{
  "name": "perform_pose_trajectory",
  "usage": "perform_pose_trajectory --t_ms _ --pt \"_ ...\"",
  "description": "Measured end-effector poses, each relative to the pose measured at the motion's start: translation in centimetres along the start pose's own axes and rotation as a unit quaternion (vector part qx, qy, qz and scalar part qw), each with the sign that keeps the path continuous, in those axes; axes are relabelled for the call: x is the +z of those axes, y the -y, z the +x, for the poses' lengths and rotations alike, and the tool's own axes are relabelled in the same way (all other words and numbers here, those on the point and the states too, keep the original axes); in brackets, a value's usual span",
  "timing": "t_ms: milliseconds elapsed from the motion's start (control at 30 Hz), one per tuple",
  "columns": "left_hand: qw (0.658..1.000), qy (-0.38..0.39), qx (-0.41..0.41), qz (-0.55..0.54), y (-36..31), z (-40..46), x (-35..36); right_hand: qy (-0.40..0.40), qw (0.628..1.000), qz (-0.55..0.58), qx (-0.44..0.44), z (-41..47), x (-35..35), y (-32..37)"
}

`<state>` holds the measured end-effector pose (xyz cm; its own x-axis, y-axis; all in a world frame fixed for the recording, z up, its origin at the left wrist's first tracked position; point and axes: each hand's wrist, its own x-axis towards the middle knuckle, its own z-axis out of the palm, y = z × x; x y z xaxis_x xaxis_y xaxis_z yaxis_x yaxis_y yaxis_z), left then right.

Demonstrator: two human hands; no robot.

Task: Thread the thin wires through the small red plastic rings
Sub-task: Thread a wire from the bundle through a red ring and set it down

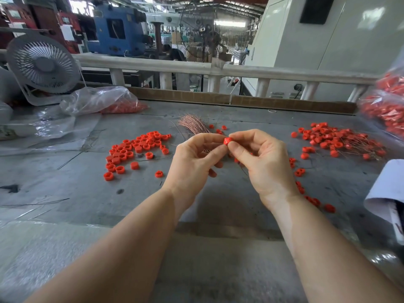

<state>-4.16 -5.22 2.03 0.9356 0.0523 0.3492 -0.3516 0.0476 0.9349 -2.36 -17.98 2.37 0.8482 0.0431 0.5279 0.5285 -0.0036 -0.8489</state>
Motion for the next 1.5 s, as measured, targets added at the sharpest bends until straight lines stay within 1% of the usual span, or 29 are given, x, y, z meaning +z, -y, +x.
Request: perform_pose_trajectory --t_ms 367,500,667,900,1167,1267,1367,1500 --pt "0.999 -0.016 0.031 0.039 0.03 0.01 0.20 0.017 1.000 0.002 0.004 -0.01 -0.05 -0.18" --pt "0.998 -0.027 0.031 0.051 0.03 -0.03 0.27 0.010 0.999 -0.029 -0.014 -0.01 -0.04 -0.14" --pt "0.997 -0.021 0.032 0.074 -0.02 -0.12 0.31 -0.004 0.996 -0.082 -0.036 -0.10 -0.17 -0.08" --pt "0.996 -0.003 0.036 0.082 -0.19 -0.26 0.28 0.005 0.994 -0.103 -0.043 -0.21 -0.17 0.05" --pt "0.995 -0.004 0.028 0.097 -0.06 -0.14 0.17 0.006 0.992 -0.113 -0.049 -0.24 -0.08 0.09" --pt "0.998 -0.002 0.015 0.058 -0.16 -0.14 0.25 -0.017 0.992 -0.111 -0.051 -0.24 0.07 -0.02" --pt "0.999 0.013 -0.032 -0.015 -0.14 -0.06 0.33 -0.031 0.988 -0.139 -0.066 -0.21 0.06 -0.02" --pt "0.991 0.030 -0.091 -0.098 -0.15 0.14 0.22 -0.029 0.983 -0.165 -0.071 -0.27 0.09 0.00"
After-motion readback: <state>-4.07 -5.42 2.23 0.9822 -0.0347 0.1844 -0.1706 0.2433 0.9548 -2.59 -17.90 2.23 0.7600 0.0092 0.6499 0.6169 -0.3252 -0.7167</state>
